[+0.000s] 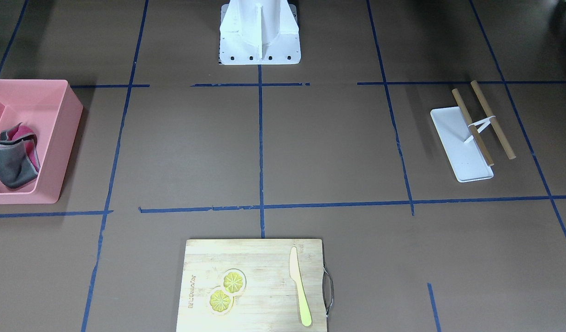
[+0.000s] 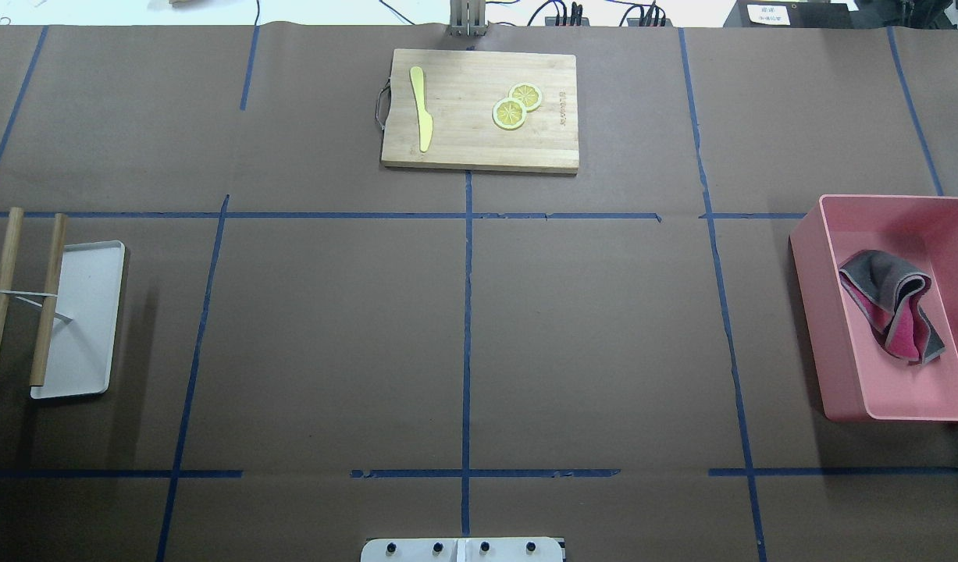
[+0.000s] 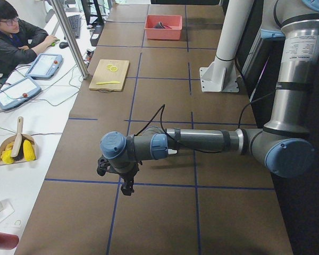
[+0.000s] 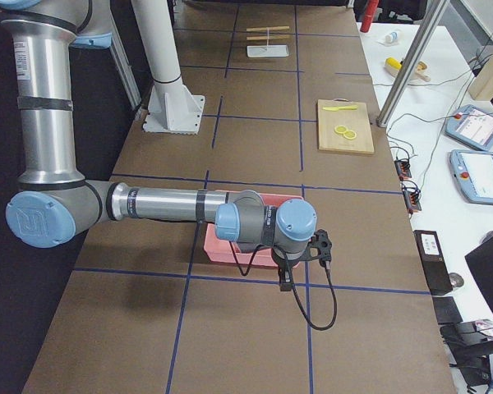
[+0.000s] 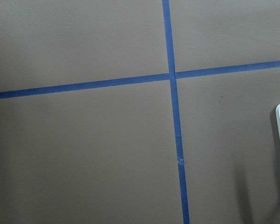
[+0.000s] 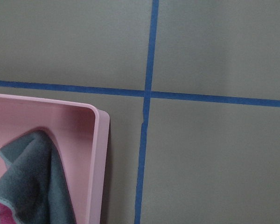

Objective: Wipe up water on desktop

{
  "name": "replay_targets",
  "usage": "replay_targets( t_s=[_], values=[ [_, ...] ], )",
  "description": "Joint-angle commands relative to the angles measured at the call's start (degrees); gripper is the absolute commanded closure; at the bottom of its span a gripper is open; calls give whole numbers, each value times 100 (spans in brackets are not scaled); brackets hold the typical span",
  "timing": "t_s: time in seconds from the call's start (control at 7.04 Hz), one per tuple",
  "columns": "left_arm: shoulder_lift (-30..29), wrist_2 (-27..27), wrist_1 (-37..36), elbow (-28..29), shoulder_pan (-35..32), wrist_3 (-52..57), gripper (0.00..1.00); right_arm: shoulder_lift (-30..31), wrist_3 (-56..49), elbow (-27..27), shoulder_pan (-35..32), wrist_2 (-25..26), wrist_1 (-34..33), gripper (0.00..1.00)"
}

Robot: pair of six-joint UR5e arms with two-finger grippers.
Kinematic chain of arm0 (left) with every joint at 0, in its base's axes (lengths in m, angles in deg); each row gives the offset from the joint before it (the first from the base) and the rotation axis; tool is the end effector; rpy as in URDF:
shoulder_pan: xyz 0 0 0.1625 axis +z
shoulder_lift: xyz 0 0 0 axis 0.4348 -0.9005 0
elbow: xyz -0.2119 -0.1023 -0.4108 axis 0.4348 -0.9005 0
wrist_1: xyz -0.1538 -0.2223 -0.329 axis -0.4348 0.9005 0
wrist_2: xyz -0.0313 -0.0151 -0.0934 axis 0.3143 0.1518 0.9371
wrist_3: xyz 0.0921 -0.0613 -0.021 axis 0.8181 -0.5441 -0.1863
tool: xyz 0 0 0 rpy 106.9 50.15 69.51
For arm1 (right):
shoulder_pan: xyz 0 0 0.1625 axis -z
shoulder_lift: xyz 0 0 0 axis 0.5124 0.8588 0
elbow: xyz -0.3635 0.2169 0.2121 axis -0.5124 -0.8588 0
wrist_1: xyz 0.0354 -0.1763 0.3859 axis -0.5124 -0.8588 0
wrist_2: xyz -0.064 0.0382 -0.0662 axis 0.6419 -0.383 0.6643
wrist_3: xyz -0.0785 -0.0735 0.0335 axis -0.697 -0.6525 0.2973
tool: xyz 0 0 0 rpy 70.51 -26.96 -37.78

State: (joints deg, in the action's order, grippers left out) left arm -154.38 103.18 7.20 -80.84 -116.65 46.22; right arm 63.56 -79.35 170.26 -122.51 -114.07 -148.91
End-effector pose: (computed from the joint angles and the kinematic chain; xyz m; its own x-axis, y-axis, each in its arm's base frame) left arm -0.0612 -0.5271 0.7201 0.6874 0.1144 -0.7172 -0.1345 0.9905 0.0291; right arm 0.0649 -0.5001 0.7178 0.6749 -0.0614 0.7354 0.0307 0.9980 0.0552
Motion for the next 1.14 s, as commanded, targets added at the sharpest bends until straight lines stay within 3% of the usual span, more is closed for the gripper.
replay_targets(
  t_s=[0.0, 0.99],
  values=[
    [-4, 0, 1, 2, 0, -18, 0, 44, 158, -38, -59, -3, 167, 0],
    [66, 0, 71, 28, -201, -142, 0, 71, 193, -91, -297, -30, 158, 0]
  ],
)
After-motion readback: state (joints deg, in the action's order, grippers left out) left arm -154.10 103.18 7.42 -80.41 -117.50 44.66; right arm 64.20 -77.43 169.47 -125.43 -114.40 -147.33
